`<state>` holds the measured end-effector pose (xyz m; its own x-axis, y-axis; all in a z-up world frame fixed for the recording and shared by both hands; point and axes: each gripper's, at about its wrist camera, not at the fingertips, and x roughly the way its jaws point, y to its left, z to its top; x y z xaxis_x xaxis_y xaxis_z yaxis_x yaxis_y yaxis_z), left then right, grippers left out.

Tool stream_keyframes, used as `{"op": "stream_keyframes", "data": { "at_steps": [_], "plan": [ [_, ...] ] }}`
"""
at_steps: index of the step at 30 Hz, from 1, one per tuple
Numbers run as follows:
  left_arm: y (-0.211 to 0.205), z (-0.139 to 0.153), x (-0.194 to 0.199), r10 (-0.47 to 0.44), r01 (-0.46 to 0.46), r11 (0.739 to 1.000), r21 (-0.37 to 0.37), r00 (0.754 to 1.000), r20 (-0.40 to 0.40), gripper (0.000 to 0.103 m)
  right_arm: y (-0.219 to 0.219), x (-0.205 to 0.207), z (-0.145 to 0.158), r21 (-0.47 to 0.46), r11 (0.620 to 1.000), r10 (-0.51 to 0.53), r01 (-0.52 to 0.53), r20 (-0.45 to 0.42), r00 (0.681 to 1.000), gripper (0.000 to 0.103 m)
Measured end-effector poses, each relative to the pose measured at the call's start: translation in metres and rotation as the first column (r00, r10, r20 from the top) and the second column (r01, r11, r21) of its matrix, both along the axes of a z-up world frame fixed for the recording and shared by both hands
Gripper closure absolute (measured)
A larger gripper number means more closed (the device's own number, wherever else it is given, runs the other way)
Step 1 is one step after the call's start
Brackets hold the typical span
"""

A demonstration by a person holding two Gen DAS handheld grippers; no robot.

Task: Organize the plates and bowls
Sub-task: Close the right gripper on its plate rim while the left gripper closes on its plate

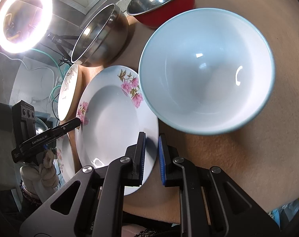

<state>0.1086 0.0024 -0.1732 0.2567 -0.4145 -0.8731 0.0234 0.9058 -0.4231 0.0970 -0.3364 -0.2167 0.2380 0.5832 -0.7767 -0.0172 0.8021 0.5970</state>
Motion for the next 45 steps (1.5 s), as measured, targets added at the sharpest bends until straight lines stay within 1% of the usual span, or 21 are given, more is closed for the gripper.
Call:
{"op": "stream_keyframes", "data": {
  "at_steps": [13, 24, 45],
  "plan": [
    [-0.008, 0.0, -0.019, 0.0, 0.0, 1.0, 0.008, 1.0, -0.007, 0.087, 0.004, -0.009, -0.001, -0.004, 1.0, 0.007, -0.007, -0.01, 1.0, 0.09],
    [-0.012, 0.001, -0.035, 0.002, -0.002, 1.0, 0.013, 1.0, -0.006, 0.087, 0.01, -0.008, -0.004, -0.006, 1.0, 0.009, -0.01, -0.011, 1.0, 0.09],
    [-0.017, -0.001, -0.041, 0.007, -0.007, 1.0, 0.014, 1.0, -0.001, 0.086, 0.018, -0.012, -0.007, -0.023, 0.999, 0.027, -0.027, -0.007, 1.0, 0.089]
  ]
}}
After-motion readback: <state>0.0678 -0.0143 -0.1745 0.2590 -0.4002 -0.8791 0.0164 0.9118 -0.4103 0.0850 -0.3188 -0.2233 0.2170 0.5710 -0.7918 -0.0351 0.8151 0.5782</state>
